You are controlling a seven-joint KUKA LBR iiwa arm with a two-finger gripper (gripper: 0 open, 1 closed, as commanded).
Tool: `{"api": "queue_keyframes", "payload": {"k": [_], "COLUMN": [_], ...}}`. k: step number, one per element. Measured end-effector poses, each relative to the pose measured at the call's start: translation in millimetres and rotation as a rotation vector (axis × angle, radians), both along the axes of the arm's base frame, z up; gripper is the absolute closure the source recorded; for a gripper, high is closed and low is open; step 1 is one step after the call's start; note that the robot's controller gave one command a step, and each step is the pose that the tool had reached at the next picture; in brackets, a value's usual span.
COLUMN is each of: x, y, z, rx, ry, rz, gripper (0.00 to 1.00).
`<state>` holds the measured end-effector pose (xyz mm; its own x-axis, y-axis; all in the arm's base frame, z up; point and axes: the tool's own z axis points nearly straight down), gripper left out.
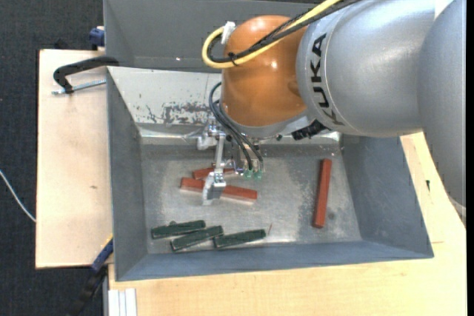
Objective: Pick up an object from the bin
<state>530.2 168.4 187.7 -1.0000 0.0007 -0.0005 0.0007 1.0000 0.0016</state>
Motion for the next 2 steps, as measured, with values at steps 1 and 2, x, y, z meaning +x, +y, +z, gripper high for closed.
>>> {"api": "queue_keyframes", "payload": {"k": [1,2], "x": [0.0,31.6], "y": [0.0,-8.2], "z": [0.0,-106.9], "rx": [0.000,0.008], "ry": [0.000,-0.010], "rz": [0.000,-0.039], "gripper": [0.00,1.00]}}
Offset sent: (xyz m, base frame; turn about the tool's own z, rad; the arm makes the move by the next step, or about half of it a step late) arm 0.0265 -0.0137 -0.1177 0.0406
